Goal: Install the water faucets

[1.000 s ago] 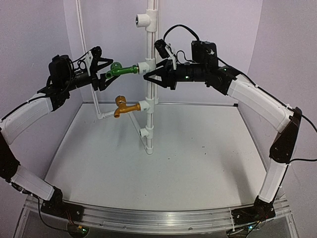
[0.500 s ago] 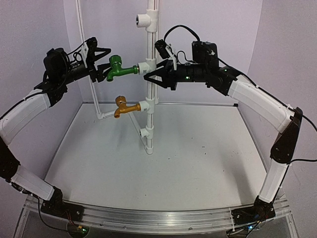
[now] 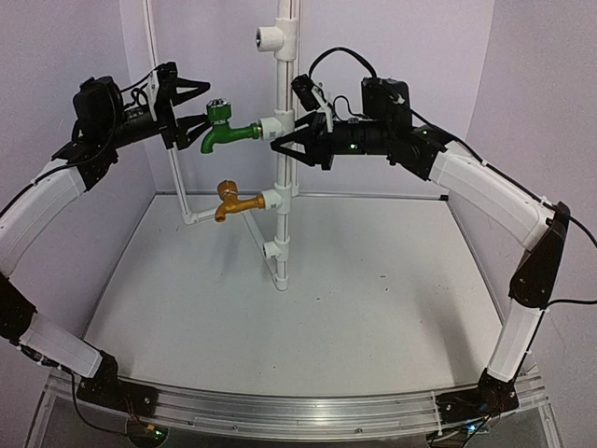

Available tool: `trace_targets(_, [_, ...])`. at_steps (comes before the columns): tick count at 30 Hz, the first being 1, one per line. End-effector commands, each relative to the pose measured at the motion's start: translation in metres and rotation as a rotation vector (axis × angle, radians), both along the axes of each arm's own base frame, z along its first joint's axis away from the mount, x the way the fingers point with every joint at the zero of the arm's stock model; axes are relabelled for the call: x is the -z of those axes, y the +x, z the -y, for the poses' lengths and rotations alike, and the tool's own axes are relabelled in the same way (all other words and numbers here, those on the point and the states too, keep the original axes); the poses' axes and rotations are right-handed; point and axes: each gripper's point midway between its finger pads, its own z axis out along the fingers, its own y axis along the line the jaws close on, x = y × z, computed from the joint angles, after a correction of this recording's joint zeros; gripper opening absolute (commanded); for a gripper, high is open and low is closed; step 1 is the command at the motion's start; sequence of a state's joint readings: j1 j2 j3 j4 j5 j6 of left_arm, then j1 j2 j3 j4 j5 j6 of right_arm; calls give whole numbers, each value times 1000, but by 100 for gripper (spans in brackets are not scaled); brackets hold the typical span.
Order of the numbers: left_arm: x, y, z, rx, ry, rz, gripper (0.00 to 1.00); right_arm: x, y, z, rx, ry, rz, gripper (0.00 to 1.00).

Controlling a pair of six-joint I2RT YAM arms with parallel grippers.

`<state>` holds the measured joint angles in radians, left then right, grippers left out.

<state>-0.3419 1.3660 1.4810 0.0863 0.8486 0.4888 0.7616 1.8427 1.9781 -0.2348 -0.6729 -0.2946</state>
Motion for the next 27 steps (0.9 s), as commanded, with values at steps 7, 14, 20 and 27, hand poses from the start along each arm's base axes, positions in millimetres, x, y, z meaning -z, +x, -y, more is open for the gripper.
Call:
trace_targets(7, [-32, -42, 5, 85, 45, 90, 77, -11, -10, 3, -22, 4, 43, 0])
trace_targets(14, [-37, -49, 7, 105, 75, 104, 78, -12, -7, 2, -9, 10, 39, 0])
trace_targets(20, [-30, -63, 13, 147, 110, 83, 79, -13, -4, 1, 0, 15, 33, 0])
trace_targets(27, [-24, -74, 19, 181, 142, 81, 81, -14, 0, -1, 12, 18, 28, 0])
